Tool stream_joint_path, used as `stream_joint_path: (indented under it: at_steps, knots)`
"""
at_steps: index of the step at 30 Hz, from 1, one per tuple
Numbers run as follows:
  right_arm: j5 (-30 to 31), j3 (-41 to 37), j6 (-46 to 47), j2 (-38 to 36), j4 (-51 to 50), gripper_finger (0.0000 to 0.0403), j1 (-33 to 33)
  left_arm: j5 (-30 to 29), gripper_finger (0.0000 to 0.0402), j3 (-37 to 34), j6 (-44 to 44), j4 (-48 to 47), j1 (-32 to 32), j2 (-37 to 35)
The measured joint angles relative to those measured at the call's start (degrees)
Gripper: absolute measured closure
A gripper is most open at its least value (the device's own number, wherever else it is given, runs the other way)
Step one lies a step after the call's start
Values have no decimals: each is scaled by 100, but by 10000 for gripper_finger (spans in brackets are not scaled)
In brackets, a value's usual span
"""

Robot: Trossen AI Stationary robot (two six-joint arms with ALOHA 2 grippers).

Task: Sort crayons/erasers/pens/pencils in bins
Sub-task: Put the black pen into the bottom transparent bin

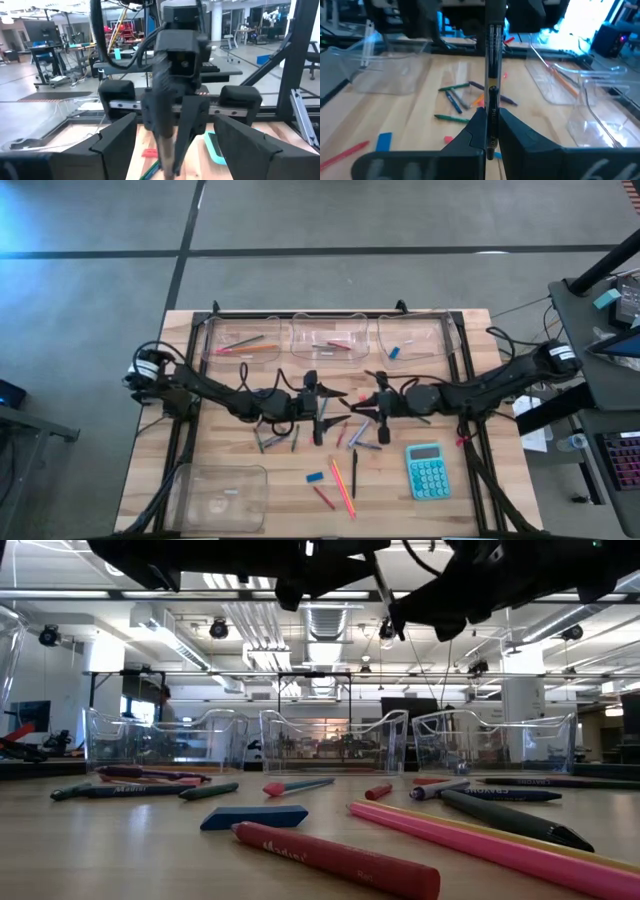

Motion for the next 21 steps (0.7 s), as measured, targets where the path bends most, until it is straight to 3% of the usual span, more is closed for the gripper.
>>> stream_joint_path:
  at_steps: [5, 13, 17, 21]
  knots:
    - [0, 0, 40, 62, 5, 384, -34, 2, 189, 20, 130, -30, 0, -14]
    - [-15, 0, 24, 38, -4, 380, -34, -14, 376, 31, 252, -34, 3, -31]
    - [-27, 0, 120, 49, 4, 354, -34, -71, 374, 31, 243, -42, 0, -37]
    - [-28, 0, 115, 32, -4, 299, -30, -104, 376, 69, 250, -578, 0, -249]
